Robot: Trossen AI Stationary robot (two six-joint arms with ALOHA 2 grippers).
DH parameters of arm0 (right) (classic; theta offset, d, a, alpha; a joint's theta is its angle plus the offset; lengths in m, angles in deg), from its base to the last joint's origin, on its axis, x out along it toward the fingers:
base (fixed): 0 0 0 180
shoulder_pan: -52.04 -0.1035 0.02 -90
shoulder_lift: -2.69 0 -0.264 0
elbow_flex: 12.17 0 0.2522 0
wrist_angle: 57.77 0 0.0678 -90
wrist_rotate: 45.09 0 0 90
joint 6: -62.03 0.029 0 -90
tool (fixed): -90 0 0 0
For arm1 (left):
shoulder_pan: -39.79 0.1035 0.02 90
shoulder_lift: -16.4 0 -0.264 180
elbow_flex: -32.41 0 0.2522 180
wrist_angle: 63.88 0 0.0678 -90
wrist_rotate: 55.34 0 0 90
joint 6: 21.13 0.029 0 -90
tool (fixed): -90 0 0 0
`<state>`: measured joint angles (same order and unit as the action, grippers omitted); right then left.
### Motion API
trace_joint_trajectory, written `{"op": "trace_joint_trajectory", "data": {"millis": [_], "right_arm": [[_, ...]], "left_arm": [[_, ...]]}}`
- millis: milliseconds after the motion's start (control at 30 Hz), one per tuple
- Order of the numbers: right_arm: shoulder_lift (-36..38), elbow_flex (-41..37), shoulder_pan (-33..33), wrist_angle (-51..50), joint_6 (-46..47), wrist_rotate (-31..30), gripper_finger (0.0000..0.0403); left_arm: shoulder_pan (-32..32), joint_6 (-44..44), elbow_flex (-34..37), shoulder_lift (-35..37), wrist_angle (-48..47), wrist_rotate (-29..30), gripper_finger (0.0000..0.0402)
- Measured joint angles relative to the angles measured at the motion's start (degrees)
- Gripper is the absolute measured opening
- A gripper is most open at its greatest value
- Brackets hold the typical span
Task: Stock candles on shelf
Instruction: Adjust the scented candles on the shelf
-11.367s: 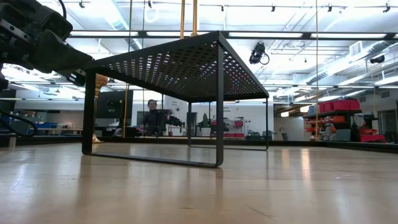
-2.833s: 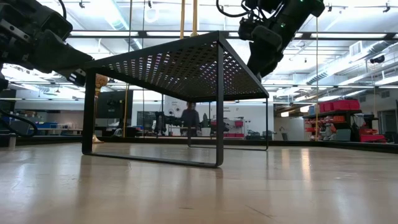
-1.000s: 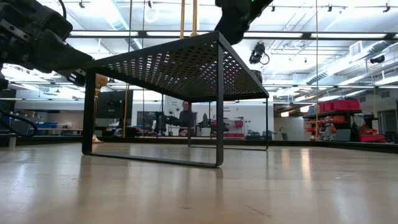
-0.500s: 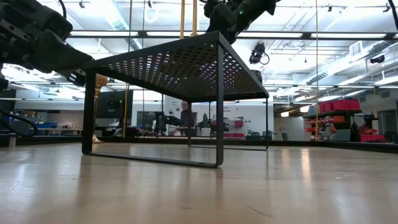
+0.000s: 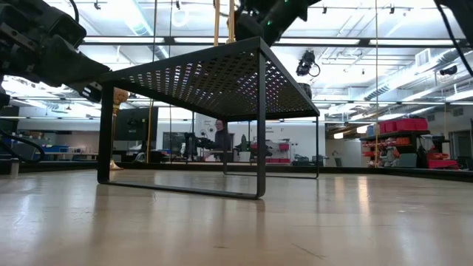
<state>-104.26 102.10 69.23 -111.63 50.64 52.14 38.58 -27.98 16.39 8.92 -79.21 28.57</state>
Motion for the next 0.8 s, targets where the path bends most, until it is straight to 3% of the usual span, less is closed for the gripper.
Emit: {"op": "trace_joint_trajectory", "data": {"millis": [800], "right_arm": [[-3.42,-0.85,0.00,-2.38,-6.44,0.74,0.0387]], "left_arm": [[0.02,0.00,0.00,0.02,0.00,0.00,0.0014]]}}
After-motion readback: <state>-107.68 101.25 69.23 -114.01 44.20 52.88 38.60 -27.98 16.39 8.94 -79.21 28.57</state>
